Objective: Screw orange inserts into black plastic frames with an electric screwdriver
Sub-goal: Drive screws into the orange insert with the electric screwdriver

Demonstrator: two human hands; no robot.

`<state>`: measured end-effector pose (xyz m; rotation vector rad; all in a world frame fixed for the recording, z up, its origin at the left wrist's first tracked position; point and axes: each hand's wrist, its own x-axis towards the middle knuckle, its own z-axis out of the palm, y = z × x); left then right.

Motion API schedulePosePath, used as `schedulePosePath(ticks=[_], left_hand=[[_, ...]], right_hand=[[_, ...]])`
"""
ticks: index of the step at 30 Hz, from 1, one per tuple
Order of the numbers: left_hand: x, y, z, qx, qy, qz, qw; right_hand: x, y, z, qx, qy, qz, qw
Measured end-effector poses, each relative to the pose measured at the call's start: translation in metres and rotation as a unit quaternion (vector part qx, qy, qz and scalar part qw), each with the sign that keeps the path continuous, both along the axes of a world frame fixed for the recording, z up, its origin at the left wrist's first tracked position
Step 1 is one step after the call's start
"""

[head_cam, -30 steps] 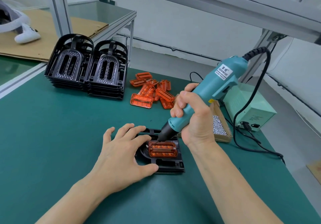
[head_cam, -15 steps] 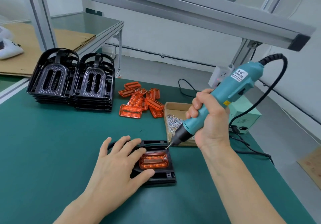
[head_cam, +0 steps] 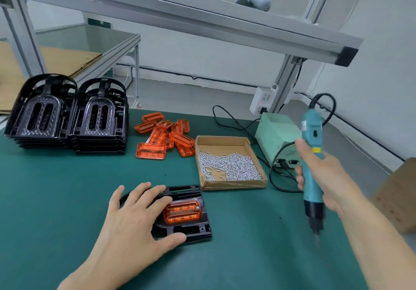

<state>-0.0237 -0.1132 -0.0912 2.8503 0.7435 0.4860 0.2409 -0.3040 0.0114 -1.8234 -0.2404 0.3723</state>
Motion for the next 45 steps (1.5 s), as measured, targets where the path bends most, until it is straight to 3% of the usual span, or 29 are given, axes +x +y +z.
schedulePosePath(ticks=[3,7,10,17,29,34,42,45], left_hand=[[0.0,-0.001,0.0,0.006,0.0,-0.003,1.0],[0.002,-0.002,0.001,0.021,-0.002,-0.006,1.0],[0.003,-0.004,0.001,0.031,-0.007,-0.007,0.999],[0.004,-0.007,-0.003,0.033,-0.014,-0.003,0.999],[0.001,-0.007,-0.01,0.045,-0.009,0.0,0.999],[0.001,-0.006,-0.01,0.046,-0.019,-0.002,0.999],[0.001,-0.006,-0.01,0.038,-0.025,-0.004,0.999],[0.001,-0.004,-0.013,0.054,-0.03,-0.01,0.998]], right_hand=[[0.006,-0.026,-0.022,-0.171,-0.052,0.005,0.984],[0.012,-0.049,-0.049,-0.399,-0.128,0.018,0.908],[0.017,-0.053,-0.062,-0.475,-0.164,0.018,0.864],[0.023,-0.038,-0.072,-0.547,-0.203,0.016,0.812],[0.023,-0.021,-0.076,-0.592,-0.243,0.009,0.769],[0.019,-0.011,-0.075,-0.64,-0.245,0.027,0.728],[0.018,-0.015,-0.07,-0.635,-0.205,0.045,0.743],[0.01,-0.016,-0.063,-0.624,-0.229,0.042,0.746]])
